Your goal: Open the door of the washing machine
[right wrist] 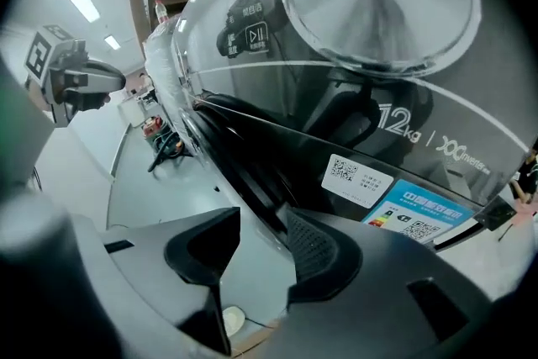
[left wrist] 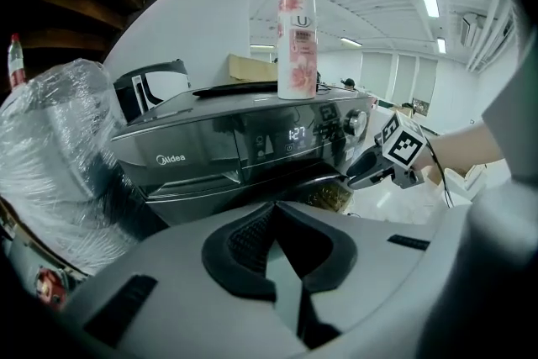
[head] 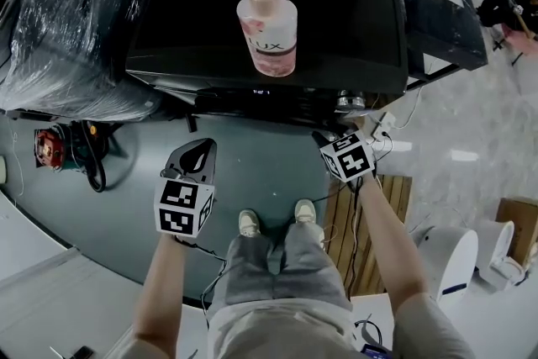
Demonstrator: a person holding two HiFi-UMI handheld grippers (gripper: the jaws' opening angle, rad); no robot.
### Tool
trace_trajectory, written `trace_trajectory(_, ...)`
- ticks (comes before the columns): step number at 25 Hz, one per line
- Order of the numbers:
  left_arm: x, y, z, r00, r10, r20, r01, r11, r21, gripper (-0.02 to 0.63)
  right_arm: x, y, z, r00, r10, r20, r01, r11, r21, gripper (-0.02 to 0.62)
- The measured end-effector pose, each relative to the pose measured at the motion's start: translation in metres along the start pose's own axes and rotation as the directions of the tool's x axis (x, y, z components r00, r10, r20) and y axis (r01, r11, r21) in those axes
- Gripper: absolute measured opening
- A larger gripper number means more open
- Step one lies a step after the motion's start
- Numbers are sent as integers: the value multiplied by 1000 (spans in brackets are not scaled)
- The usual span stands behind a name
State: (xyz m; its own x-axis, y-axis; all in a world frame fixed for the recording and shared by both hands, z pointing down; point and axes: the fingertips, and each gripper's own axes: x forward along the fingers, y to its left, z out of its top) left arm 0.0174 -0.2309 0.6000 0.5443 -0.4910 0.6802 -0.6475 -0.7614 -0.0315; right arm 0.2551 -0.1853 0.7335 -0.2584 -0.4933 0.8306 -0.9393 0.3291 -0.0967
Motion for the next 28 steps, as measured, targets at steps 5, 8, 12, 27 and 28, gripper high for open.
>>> trace_trajectory(5, 4, 7, -8, 1000, 3, -10, -3, 1000, -3, 20, 10, -2, -1, 1000, -19, -15, 19, 1000, -6, 187)
trace_trajectory(8, 5, 5, -16, 1000, -6, -22, 5, 1000, -13, 20, 11, -1, -3, 999, -32, -28, 32, 999, 1, 177)
trace_trajectory(12, 4, -3, -29, 999, -25, -43, 25, 1000, 3, 20, 9, 7, -8, 996, 12, -85, -7, 999, 49, 178)
trace_trajectory(27, -57, -23, -128, 986, -18, -167, -6, 989, -147, 20, -10, 109, -70, 974, 125, -190, -99, 985, 140, 153)
trace_trajectory(28, -61, -25, -134, 985, -18, -171, -8, 988, -151, 20, -11, 116, -74, 973, 128, -192, -100, 984, 150, 153)
